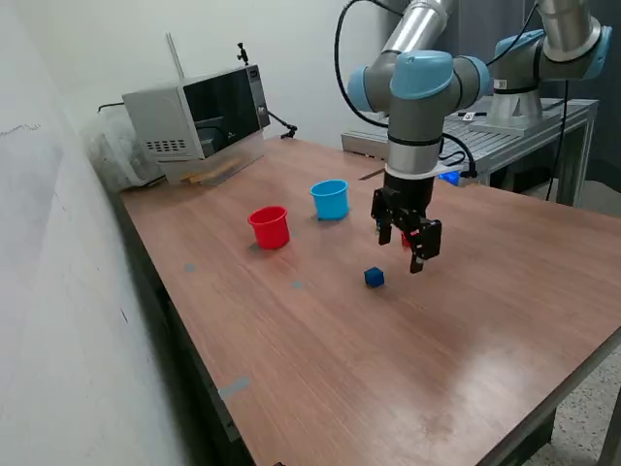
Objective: Place red objects in the red bin, and blue objects in the blue bin.
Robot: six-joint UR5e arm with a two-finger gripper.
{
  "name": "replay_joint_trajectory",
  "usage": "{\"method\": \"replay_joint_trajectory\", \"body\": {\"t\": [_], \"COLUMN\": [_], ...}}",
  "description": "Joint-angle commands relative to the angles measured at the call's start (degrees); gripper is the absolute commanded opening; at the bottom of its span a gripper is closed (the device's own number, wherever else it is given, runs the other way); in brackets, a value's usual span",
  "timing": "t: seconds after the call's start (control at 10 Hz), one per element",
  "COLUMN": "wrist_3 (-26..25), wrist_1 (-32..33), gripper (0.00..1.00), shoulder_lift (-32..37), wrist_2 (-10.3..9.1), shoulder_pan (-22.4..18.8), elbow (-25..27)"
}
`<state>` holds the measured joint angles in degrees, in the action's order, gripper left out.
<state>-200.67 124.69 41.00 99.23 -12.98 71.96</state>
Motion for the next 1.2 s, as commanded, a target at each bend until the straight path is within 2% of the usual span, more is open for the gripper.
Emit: {"method": "replay_joint_trajectory", "body": {"t": [0.0, 1.1], "wrist_3": [0.02, 0.81], "wrist_1": [0.02, 1.34], "gripper": [1.00, 1.00], "shoulder_lift": [-1.45, -4.61], "wrist_2": [0.18, 0.18], "shoulder_pan": [1.46, 2.69], "elbow": [-1.56, -3.23]}}
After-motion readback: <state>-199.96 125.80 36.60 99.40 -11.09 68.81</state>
